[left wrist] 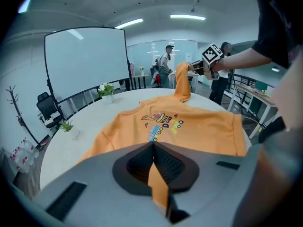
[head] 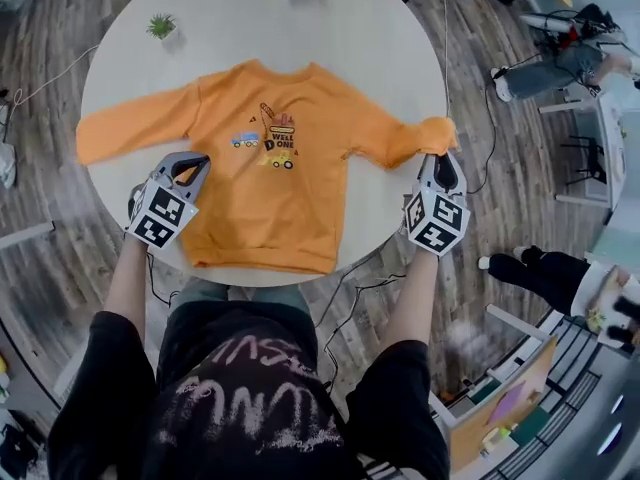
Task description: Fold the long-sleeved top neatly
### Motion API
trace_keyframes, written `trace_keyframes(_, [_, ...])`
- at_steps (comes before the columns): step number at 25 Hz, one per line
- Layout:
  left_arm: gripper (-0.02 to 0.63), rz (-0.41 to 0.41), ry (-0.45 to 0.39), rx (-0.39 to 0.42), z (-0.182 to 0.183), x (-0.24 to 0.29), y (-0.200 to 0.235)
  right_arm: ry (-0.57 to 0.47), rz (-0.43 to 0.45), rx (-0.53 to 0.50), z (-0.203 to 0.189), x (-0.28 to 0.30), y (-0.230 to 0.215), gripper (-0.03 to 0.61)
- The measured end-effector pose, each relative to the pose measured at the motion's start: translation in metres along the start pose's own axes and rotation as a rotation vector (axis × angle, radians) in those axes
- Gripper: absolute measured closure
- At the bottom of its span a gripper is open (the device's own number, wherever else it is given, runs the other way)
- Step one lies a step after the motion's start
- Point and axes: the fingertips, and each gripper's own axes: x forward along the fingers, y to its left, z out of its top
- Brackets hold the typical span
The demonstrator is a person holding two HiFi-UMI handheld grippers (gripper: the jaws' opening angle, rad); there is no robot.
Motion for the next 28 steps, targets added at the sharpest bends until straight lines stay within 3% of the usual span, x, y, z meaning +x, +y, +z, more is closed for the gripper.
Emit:
trace_keyframes(8, [0.603,0.014,-0.047,-0.055,-0.036,-0.041,0.036,-0.083,0.102,-0.094,0.077,0.006,0.109,0.534])
trace_keyframes(13, [0.603,0.042,-0.068,-0.103,-0.062,-0.067,0.057,-0.113,0.201,-0.125,0.105,0.01,0.187,0.534])
trace_keyframes(20, [0.603,0.074,-0.047,-0.144,-0.101,-0.091,0.074,-0.063,0.346,-0.177,0.084,0.03,0.299,0.525])
trace_keyframes(24, [0.603,0.088,-0.026,-0.176,-0.125,-0.102,0.082,-0.009,0.452,-0.176,0.059,0.033,0.351,0.441])
trace_keyframes(28, [0.603,0.113,-0.014,-0.209,-0.145,-0.112,0.093,0.031,0.497,-0.186,0.042,0.033,0.379,0.426])
